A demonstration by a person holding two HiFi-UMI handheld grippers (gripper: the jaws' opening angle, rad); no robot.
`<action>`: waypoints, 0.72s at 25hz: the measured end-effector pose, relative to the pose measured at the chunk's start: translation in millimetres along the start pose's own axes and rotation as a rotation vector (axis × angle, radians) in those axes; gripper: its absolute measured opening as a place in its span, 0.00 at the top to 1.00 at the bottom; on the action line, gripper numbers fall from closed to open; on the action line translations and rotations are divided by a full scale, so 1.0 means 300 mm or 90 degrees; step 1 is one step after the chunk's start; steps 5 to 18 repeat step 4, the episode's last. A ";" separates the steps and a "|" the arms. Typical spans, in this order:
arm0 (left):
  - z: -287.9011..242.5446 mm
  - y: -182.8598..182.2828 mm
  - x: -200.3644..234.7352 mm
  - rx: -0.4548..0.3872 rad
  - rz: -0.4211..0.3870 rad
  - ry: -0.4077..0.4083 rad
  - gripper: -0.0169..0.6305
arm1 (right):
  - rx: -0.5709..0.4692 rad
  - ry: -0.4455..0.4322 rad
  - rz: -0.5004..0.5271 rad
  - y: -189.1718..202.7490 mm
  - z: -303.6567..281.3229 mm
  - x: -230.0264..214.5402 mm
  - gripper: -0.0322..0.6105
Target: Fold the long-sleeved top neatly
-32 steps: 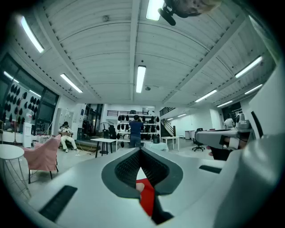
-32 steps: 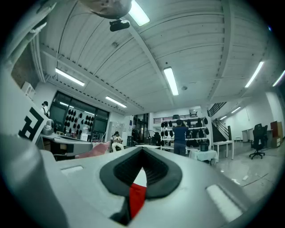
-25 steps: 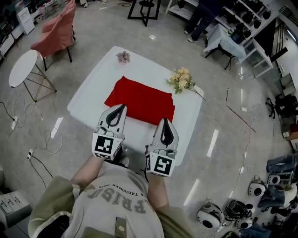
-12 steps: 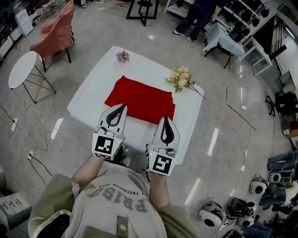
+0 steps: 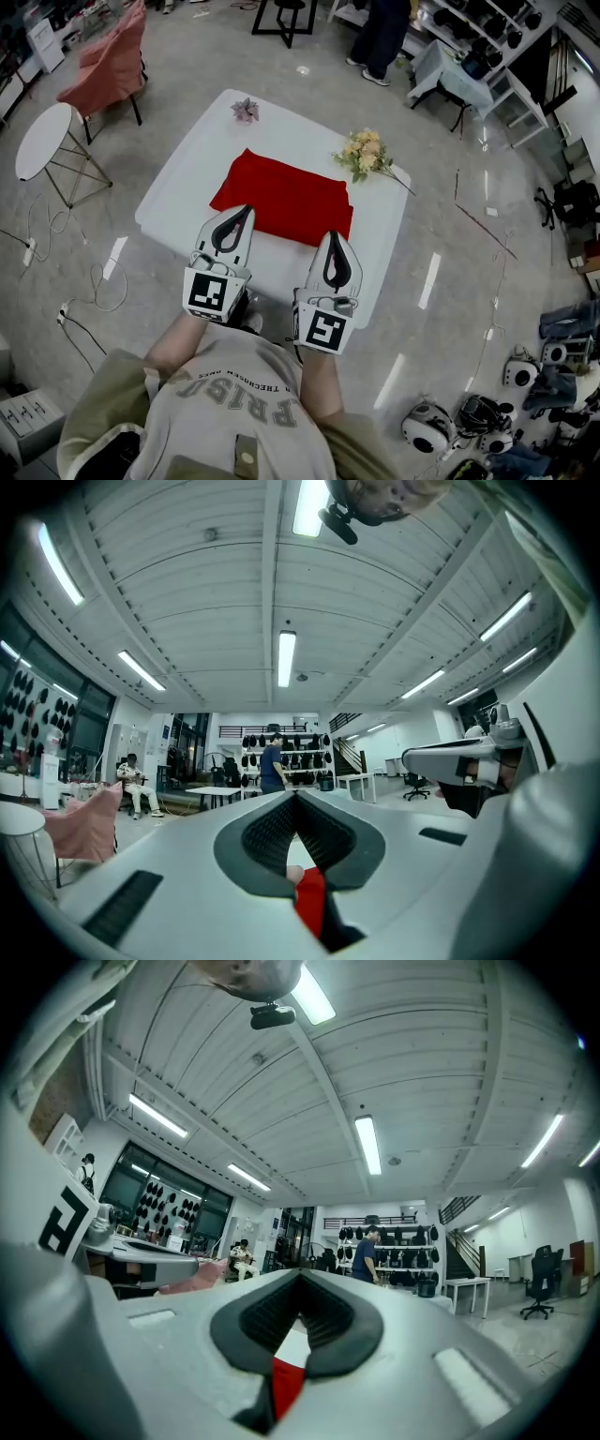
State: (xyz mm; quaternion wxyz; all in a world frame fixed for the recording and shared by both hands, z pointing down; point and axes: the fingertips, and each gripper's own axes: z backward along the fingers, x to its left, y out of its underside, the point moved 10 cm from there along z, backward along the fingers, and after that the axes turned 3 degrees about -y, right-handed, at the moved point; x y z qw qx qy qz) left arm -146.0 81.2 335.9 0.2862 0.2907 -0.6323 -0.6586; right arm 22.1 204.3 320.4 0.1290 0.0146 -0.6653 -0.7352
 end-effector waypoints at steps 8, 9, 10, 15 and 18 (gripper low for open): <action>-0.003 -0.005 0.001 -0.017 0.003 0.003 0.96 | -0.003 0.001 -0.001 0.001 -0.003 -0.001 0.95; -0.003 -0.005 0.001 -0.017 0.003 0.003 0.96 | -0.003 0.001 -0.001 0.001 -0.003 -0.001 0.95; -0.003 -0.005 0.001 -0.017 0.003 0.003 0.96 | -0.003 0.001 -0.001 0.001 -0.003 -0.001 0.95; -0.003 -0.005 0.001 -0.017 0.003 0.003 0.96 | -0.003 0.001 -0.001 0.001 -0.003 -0.001 0.95; -0.003 -0.005 0.001 -0.017 0.003 0.003 0.96 | -0.003 0.001 -0.001 0.001 -0.003 -0.001 0.95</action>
